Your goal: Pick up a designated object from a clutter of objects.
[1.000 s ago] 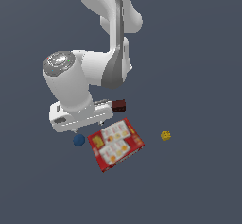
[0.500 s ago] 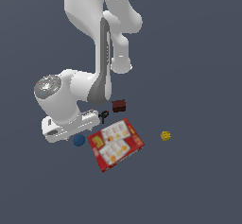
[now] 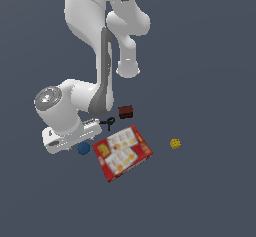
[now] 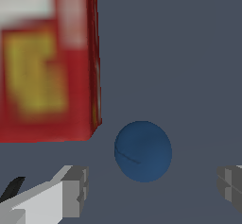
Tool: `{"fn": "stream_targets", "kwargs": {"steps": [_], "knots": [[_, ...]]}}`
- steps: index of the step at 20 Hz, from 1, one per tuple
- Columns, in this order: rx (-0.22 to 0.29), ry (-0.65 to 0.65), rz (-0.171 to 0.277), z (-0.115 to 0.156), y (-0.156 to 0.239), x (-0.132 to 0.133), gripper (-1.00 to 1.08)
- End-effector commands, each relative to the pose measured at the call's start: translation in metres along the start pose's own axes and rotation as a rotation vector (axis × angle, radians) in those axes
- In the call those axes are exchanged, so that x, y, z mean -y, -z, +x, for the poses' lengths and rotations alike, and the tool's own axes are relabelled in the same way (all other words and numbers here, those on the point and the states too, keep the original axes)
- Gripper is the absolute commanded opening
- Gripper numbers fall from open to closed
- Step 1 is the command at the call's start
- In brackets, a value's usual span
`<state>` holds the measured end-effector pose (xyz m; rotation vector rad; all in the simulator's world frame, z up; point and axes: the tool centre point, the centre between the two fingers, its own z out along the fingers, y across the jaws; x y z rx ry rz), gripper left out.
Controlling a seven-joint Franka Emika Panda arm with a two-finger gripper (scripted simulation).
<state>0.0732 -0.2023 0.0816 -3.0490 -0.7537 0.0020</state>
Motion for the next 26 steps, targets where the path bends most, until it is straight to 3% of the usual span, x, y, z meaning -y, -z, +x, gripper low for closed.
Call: {"fn": "stream_targets", "kwargs": {"steps": [1, 17, 18, 26], "knots": [[0.0, 0.001, 0.0, 0.0, 0.0, 0.0, 1.0], [-0.001, 0.004, -0.001, 0.0, -0.051, -0.001, 1.0], [-0.001, 0.004, -0.001, 0.0, -0.051, -0.001, -1.0], [-0.001, 0.004, -0.001, 0.0, -0.051, -0.001, -1.0]]}}
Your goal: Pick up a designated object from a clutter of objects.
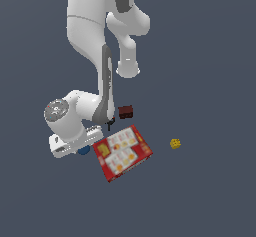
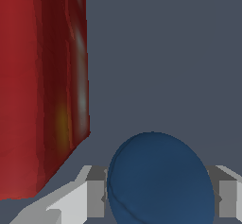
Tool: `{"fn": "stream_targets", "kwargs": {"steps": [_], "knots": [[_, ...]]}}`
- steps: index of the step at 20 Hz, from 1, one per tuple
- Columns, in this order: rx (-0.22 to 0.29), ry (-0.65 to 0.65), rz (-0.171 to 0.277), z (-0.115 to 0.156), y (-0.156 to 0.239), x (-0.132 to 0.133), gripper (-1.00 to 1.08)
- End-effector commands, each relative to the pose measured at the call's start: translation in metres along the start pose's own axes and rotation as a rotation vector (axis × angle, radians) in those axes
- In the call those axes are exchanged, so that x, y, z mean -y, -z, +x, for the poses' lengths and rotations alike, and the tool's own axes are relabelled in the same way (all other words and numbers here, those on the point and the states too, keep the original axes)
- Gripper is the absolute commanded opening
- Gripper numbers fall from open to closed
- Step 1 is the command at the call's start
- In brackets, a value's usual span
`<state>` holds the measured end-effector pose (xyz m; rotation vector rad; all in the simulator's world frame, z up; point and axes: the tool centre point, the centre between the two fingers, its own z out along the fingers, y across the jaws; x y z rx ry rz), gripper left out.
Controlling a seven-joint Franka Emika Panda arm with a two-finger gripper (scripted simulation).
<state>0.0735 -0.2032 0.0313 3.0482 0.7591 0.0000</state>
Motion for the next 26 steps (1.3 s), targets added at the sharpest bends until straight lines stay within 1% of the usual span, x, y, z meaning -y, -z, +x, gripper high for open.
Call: {"fn": "stream_targets", "kwargs": {"steps": [1, 7, 13, 18, 26], "knots": [[0.0, 0.001, 0.0, 0.0, 0.0, 0.0, -1.0], [0.0, 0.0, 0.0, 0.003, 0.007, 0.004, -1.0], [0.0, 0.0, 0.0, 0.015, 0.036, 0.018, -1.0], [0.0, 0.0, 0.0, 0.033, 0.077, 0.039, -1.0], [0.001, 0.0, -0.001, 0.07, 0.161, 0.081, -1.0]]}}
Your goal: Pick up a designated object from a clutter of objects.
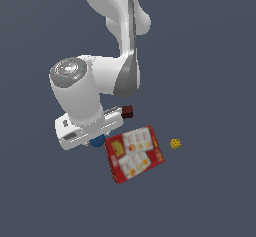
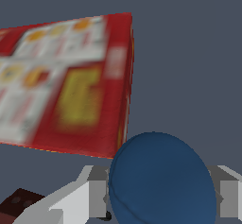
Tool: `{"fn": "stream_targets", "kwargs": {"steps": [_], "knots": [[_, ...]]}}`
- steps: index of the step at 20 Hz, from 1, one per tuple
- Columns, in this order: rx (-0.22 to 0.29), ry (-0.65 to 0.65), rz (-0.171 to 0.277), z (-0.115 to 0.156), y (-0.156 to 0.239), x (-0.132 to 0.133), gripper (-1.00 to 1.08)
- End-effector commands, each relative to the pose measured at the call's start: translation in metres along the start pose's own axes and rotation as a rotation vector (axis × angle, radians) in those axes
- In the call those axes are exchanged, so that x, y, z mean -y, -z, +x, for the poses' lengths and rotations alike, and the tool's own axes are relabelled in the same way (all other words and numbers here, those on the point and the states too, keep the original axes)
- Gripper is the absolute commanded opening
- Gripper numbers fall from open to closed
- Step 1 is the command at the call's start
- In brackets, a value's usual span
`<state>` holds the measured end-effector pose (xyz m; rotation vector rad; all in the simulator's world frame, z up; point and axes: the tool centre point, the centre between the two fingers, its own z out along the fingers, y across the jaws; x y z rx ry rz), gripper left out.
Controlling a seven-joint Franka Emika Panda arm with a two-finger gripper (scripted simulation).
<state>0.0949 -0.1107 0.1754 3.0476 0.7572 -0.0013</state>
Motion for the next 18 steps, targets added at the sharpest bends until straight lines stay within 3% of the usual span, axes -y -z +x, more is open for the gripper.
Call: {"fn": "stream_targets", "kwargs": {"steps": [1, 18], "knots": [[0.0, 0.001, 0.0, 0.012, 0.027, 0.014, -1.0], [-0.001, 0.001, 0.0, 0.087, 0.192, 0.093, -1.0]]}}
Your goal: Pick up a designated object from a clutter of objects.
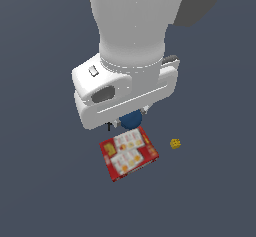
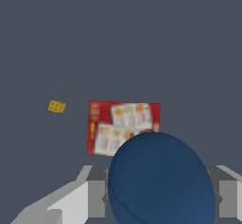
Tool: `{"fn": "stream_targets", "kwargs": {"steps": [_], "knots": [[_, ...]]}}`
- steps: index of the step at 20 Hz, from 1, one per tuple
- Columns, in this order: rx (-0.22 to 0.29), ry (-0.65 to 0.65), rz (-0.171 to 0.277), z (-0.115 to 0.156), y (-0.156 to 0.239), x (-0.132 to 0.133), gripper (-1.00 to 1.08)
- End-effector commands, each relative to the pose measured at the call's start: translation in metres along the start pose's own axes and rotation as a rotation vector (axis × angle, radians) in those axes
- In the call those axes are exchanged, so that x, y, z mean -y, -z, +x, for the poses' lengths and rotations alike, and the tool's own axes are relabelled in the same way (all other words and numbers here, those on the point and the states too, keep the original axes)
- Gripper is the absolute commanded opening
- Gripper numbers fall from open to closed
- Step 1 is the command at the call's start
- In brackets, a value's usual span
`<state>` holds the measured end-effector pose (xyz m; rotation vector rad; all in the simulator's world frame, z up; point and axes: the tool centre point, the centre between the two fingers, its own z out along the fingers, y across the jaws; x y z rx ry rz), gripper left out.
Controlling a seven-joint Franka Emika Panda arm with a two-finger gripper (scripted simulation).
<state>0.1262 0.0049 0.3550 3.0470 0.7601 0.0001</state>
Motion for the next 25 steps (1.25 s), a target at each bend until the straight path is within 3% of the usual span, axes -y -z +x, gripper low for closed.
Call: {"fn": "stream_targets", "kwargs": {"steps": [1, 12, 25], "knots": [[0.0, -0.001, 0.0, 0.009, 0.02, 0.009, -1.0], [0.0, -0.001, 0.001, 0.037, 0.075, 0.034, -1.0], [0.0, 0.0, 0.001, 0.046, 0.091, 0.041, -1.0]]}}
